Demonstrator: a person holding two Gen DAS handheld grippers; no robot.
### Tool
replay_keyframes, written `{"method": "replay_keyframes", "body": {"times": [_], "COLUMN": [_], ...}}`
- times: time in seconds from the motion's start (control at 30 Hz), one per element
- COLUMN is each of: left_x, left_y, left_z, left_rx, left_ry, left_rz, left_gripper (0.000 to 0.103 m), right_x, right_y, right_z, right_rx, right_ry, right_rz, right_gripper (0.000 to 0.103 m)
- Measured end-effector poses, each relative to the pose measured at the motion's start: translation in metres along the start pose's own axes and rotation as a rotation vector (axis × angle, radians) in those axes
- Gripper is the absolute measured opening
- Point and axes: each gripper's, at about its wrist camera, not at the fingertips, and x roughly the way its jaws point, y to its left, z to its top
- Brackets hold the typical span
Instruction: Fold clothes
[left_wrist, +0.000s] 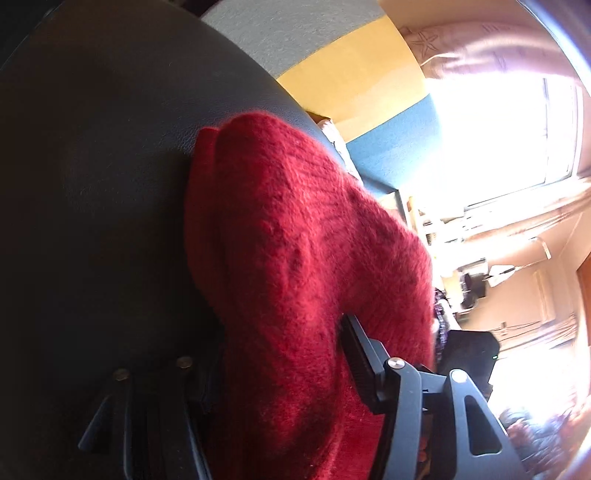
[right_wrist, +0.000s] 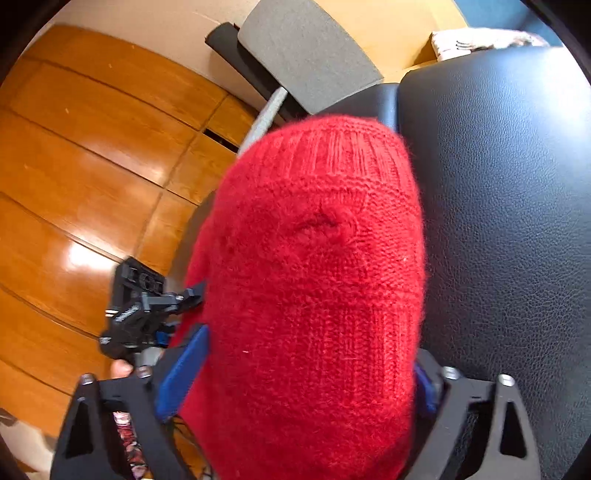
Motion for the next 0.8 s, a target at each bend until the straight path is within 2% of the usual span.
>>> {"method": "replay_keyframes", "body": {"times": [0.1, 0.23, 0.3, 0.43, 0.53, 0.63, 0.8], "left_x": [-0.004, -0.011, -0.019, -0.045, -0.073, -0.105, -0.19], "left_y": [-0.005, -0.02, -0.035, -0.053, -0.055, -0.055, -0.048], "left_z": [-0.01, -0.026, -0.036, -0.059, -0.08, -0.101, -0.151], "left_rx": [0.028, 0.056, 0.107, 0.159, 0.135, 0.126, 0.066], "left_ry": [-0.028, -0.071, -0.1, -0.158, -0.21, -0.264, -0.415], "left_rz": [0.049, 0.105, 0.142, 0.126, 0.089, 0.095, 0.114], "left_gripper": [0.039, 0.032, 0.029, 0.028, 0.027, 0.027, 0.027], "right_x": [-0.001, -0.005, -0.013, -0.03, -0.044, -0.054, -0.048], "right_y": [-0.003, -0.001, -0.001, 0.012, 0.032, 0.06, 0.126], "right_z": [-0.003, -0.007, -0.009, -0.013, -0.016, -0.019, -0.024], "right_rx": [0.008, 0.007, 0.013, -0.004, -0.043, -0.104, -0.241], "right_ry": [-0.015, -0.03, -0.04, -0.051, -0.053, -0.047, 0.009], "right_rz": [-0.019, -0.021, -0.01, 0.018, 0.064, 0.102, 0.186], "right_gripper": [0.068, 0.059, 0.053, 0.049, 0.047, 0.047, 0.047]}}
